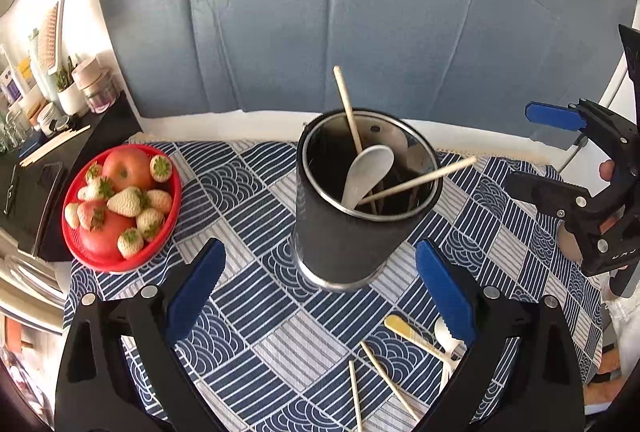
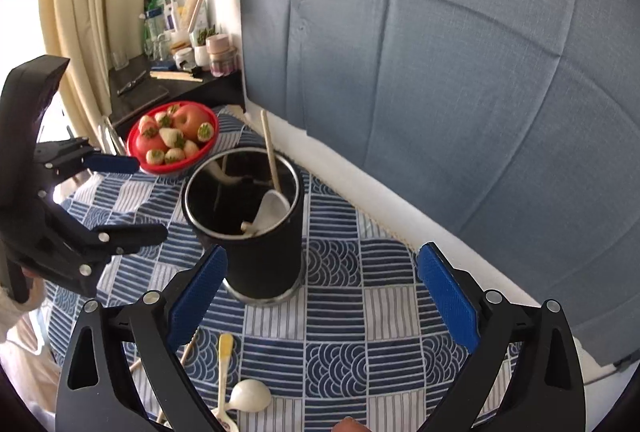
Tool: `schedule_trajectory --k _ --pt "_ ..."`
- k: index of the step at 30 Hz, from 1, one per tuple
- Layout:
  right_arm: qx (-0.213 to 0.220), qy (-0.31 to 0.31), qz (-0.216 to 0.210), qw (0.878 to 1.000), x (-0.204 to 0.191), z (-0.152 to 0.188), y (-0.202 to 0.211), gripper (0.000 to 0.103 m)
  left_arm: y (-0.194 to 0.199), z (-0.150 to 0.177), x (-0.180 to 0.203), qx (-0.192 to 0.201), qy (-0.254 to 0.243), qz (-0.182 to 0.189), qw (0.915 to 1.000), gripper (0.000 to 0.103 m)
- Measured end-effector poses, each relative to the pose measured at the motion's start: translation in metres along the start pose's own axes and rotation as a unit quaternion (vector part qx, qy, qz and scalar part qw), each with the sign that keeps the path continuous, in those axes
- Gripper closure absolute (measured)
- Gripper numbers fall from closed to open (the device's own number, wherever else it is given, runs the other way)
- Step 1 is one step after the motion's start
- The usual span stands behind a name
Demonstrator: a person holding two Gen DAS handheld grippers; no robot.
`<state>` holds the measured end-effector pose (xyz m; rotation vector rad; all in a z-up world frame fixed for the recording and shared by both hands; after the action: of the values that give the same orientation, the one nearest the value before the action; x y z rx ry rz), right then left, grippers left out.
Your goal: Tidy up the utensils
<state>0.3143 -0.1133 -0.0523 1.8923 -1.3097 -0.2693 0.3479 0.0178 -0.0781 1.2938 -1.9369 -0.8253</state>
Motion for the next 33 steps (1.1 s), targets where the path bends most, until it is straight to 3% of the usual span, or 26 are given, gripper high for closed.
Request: schedule_trajectory --k 14,33 --pt "-0.075 0.003 -0.046 0.996 -0.041 0.073 -0.023 0.011 -0.006 0.092 -0.031 -0.069 0.023 -0.055 0.9958 0.009" --pt "-0.144 0.003 -0.098 0.985 -0.079 0.154 -0.031 0.011 -0.021 0.167 -0.036 -0.131 0.038 -0.079 0.9875 0.009"
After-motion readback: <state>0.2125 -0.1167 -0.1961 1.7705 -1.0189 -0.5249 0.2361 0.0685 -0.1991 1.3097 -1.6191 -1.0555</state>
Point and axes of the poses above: each gripper's, at about its wrist camera, not at the fingertips, and y roughly against the way its jaws point, x to its right, z to its underside, the point moved 8 cm from there along -y, roughly the way its jaws point, and after that the axes turned 11 degrees about y, right-handed, at the moved point
